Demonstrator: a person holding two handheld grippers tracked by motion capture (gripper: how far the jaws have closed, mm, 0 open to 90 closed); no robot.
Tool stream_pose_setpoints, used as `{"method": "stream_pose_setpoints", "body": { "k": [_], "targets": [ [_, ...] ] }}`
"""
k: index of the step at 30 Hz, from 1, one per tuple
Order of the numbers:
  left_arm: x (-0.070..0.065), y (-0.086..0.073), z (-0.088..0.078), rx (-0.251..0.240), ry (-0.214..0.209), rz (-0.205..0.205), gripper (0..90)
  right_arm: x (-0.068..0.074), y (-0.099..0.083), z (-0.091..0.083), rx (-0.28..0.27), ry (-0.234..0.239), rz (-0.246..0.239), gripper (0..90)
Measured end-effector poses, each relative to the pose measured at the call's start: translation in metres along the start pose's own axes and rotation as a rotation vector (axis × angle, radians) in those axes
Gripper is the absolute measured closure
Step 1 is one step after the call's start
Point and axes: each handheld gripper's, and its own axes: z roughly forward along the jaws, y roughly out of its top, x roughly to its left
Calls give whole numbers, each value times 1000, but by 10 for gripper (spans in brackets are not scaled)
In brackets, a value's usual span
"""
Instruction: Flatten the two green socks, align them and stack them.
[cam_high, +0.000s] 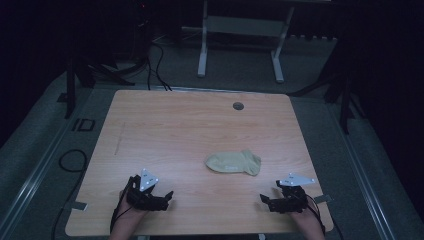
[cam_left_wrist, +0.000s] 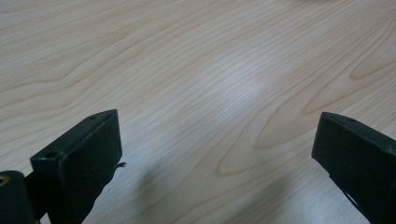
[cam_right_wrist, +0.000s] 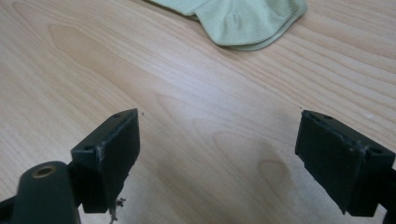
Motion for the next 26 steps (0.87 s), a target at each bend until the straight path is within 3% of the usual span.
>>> {"method": "stream_pose_setpoints", "body": {
  "k": [7, 17, 26],
  "targets": [
    [4, -12, -8, -6, 18, -21, 15, 7, -7, -2, 17, -9, -14, 140],
    [17, -19, -16, -35, 83, -61, 15, 3, -16, -7, -37, -51, -24, 137],
    [17, -22, -14, -31, 80, -66, 15, 3, -17, -5, -37, -54, -23, 138]
  ]
}}
